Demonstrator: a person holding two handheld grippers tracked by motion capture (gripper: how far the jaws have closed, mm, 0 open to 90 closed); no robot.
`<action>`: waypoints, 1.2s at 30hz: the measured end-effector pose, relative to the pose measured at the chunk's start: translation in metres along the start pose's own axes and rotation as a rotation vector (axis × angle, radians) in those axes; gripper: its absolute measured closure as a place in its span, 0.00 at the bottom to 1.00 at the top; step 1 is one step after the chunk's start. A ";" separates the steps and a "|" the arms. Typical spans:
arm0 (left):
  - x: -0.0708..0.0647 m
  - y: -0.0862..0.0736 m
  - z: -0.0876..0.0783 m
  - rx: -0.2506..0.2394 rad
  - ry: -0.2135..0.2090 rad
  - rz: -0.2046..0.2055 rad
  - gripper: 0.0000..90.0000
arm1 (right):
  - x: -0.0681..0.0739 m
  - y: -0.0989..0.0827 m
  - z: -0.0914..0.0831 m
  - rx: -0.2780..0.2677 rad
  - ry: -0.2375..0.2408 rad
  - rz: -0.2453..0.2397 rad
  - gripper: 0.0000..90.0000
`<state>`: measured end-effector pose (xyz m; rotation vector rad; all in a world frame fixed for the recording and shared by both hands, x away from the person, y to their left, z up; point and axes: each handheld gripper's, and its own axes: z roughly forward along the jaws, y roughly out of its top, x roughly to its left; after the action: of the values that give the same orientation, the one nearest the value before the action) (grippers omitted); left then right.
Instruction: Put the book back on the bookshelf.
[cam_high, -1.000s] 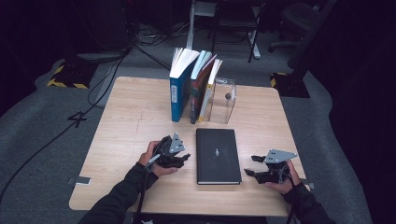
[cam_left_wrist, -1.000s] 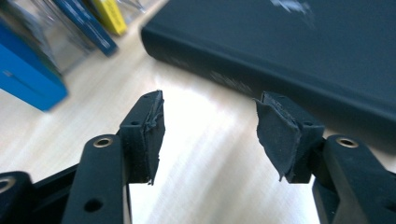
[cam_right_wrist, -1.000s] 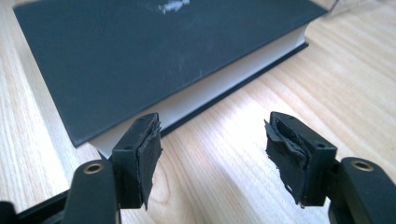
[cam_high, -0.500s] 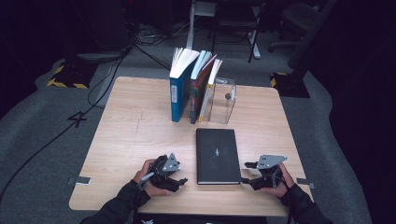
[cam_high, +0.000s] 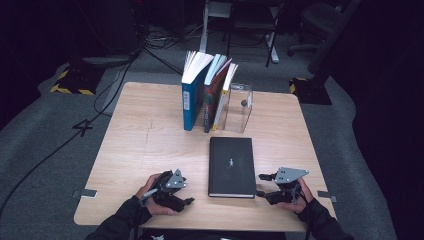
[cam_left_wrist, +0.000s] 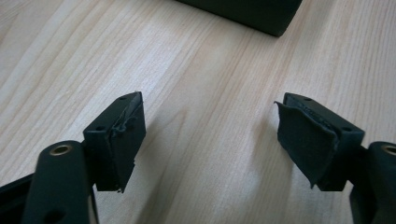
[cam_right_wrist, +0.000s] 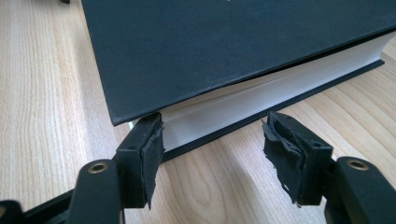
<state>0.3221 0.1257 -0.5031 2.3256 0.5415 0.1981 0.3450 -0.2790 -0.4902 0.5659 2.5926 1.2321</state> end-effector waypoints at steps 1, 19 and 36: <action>0.001 -0.001 0.000 -0.004 0.000 0.002 0.26 | 0.001 0.001 0.001 -0.004 0.002 -0.001 0.42; -0.002 0.013 -0.012 -0.027 0.001 -0.037 0.23 | 0.021 0.034 0.007 -0.110 -0.069 -0.002 0.41; -0.026 0.067 0.009 -0.110 0.045 0.058 0.21 | 0.031 0.074 0.025 -0.184 -0.133 -0.040 0.41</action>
<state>0.3228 0.0659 -0.4628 2.2361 0.4741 0.3011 0.3437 -0.2056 -0.4487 0.5371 2.3399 1.3530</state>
